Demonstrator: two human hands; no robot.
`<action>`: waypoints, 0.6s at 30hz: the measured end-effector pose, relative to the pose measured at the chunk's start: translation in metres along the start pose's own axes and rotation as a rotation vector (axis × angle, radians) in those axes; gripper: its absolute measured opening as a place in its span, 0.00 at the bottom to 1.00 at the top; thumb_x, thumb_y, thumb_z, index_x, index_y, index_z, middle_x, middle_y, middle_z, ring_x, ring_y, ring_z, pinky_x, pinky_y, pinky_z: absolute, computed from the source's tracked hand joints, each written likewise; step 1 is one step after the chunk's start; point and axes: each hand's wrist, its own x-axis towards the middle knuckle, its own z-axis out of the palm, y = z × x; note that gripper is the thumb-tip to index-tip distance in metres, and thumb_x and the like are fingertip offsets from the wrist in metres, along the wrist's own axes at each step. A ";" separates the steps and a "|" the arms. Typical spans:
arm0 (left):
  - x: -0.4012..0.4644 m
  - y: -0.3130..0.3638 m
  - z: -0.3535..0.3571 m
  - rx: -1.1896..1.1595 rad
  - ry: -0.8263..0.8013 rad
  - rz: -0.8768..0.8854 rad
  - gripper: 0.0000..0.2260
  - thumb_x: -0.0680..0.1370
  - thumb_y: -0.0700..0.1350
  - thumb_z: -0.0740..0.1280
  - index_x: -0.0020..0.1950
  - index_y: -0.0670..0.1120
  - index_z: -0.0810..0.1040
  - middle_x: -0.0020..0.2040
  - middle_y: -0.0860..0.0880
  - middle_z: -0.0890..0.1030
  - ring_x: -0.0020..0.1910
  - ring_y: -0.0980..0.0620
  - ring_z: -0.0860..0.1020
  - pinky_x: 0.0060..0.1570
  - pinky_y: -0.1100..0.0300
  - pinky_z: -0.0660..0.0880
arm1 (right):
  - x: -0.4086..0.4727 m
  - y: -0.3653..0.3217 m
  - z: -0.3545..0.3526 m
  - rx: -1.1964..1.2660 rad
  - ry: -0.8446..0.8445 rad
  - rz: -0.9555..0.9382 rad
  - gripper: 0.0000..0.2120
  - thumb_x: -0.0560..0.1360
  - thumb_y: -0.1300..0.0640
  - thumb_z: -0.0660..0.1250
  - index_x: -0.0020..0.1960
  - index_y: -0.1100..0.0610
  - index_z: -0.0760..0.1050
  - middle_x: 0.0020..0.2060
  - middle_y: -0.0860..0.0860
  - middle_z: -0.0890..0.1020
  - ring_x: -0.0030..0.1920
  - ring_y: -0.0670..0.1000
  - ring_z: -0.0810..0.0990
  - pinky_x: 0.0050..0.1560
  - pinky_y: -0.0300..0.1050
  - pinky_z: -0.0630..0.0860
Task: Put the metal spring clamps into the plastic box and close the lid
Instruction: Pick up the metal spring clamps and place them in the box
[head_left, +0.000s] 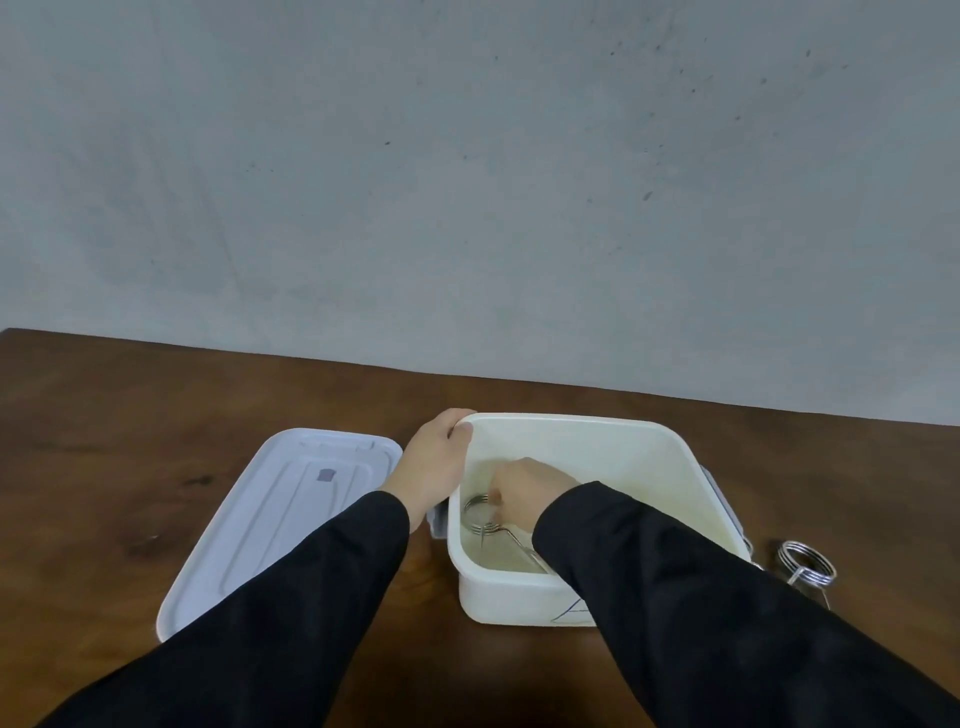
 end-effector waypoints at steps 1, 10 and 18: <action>0.000 0.001 -0.001 -0.005 0.006 0.000 0.16 0.84 0.48 0.55 0.68 0.52 0.76 0.61 0.51 0.80 0.58 0.51 0.78 0.57 0.53 0.77 | -0.008 0.004 -0.010 0.042 0.083 -0.034 0.09 0.77 0.54 0.66 0.50 0.57 0.82 0.41 0.54 0.82 0.44 0.58 0.81 0.49 0.48 0.77; -0.001 0.006 0.005 -0.051 0.056 0.002 0.14 0.83 0.45 0.57 0.62 0.50 0.80 0.57 0.52 0.81 0.54 0.52 0.78 0.42 0.61 0.73 | -0.087 0.181 -0.106 0.228 0.570 0.254 0.16 0.80 0.48 0.63 0.42 0.59 0.77 0.35 0.51 0.79 0.38 0.55 0.78 0.39 0.47 0.73; -0.006 0.009 0.008 -0.088 0.065 -0.009 0.13 0.83 0.45 0.58 0.60 0.51 0.80 0.55 0.55 0.81 0.50 0.57 0.78 0.41 0.61 0.72 | -0.118 0.302 -0.030 0.004 0.015 0.733 0.27 0.80 0.43 0.63 0.68 0.63 0.74 0.62 0.56 0.81 0.62 0.54 0.80 0.61 0.45 0.75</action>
